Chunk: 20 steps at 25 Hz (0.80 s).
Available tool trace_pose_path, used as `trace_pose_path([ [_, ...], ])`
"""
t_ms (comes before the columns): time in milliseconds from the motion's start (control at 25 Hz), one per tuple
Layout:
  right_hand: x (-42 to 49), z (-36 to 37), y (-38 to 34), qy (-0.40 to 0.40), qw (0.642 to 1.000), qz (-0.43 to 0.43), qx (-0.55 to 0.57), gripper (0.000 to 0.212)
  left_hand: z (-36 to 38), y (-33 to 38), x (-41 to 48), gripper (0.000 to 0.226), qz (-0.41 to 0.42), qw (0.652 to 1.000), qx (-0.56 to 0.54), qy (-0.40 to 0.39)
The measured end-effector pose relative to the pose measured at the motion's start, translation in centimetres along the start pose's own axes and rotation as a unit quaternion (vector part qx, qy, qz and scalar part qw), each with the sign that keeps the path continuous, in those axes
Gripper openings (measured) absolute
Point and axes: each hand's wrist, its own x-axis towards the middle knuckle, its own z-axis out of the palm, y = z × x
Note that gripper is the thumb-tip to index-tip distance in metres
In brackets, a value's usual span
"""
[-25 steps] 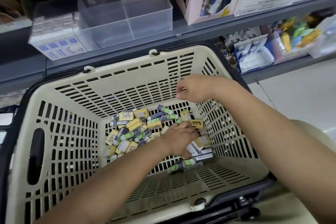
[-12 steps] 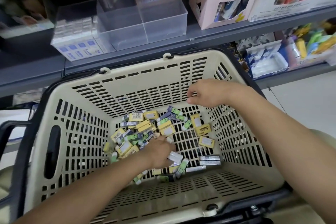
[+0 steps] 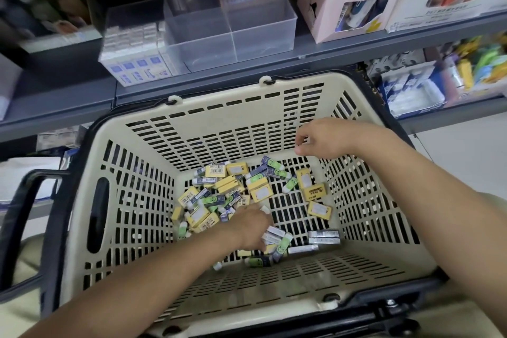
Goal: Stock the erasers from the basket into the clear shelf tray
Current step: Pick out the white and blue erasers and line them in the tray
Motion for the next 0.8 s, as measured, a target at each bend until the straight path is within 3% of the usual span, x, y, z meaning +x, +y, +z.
trace_pose_path([
  [80, 0.0, 0.1, 0.0, 0.000, 1.000, 0.003, -0.001, 0.035, -0.1, 0.2, 0.3, 0.047, 0.001, 1.000, 0.026, 0.005],
  [360, -0.2, 0.6, -0.2, -0.015, 0.999, 0.030, -0.024, 0.038, -0.7, -0.5, -0.7, 0.043, 0.034, 0.999, -0.031, 0.017],
  [520, -0.3, 0.9, -0.6, -0.012, 0.999, 0.026, -0.022, 0.038, -2.3, -0.1, -2.2, 0.027, 0.033, 0.981, -0.188, 0.042],
  [640, -0.5, 1.3, -1.5, -0.062, 0.997, -0.024, 0.042, 0.034, -5.3, -0.7, -4.2, 0.013, 0.035, 0.918, -0.388, 0.070],
  [720, -0.7, 1.6, -2.6, -0.116, 0.982, -0.067, 0.134, 0.026, -6.8, -1.6, -6.0, 0.013, 0.047, 0.854, -0.507, 0.110],
  [800, -0.7, 1.9, -4.0, -0.114, 0.968, -0.093, 0.206, 0.021, -7.8, -2.4, -7.7, 0.013, 0.048, 0.786, -0.598, 0.154],
])
